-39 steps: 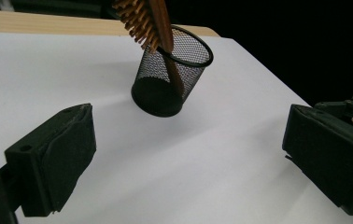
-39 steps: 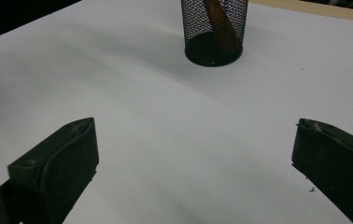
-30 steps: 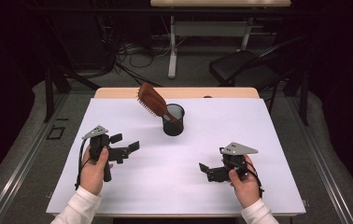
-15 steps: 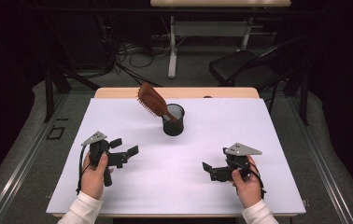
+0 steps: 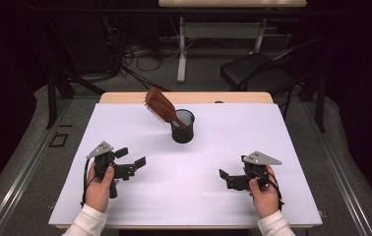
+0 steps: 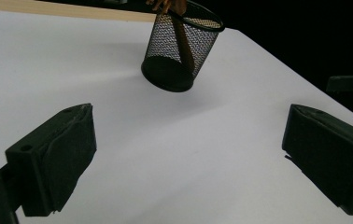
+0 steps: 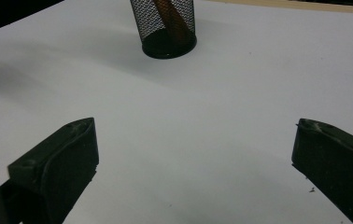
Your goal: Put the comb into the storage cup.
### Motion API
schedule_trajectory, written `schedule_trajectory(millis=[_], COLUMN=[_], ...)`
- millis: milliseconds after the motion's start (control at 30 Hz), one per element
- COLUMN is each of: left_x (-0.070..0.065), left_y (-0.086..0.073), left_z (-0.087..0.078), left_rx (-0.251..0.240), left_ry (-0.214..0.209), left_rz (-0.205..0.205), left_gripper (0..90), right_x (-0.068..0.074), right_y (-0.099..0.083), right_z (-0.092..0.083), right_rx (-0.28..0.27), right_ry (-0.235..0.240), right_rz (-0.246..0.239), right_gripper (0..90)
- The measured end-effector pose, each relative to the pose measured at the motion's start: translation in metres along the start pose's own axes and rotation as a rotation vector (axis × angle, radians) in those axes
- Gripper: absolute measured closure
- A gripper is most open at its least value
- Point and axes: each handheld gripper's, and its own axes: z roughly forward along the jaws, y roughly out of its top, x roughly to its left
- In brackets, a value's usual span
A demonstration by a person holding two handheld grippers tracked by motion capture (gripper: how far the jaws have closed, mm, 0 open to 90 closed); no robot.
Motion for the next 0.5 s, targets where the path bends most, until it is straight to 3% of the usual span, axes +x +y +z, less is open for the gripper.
schedule_trajectory(millis=[400,500], left_x=[-0.001,-0.001], left_y=[-0.007,-0.008], left_z=[0.003,0.004], left_rx=[-0.005,-0.007], left_ry=[0.012,0.008], left_rz=[0.078,0.082], left_gripper=[3.6,3.5], right_x=[-0.015,-0.018], right_y=[-0.008,-0.009], right_z=[-0.005,-0.005], right_rx=[-0.029,-0.038], right_ry=[-0.052,-0.065], right_rz=[0.027,0.028], right_gripper=[0.4,0.4])
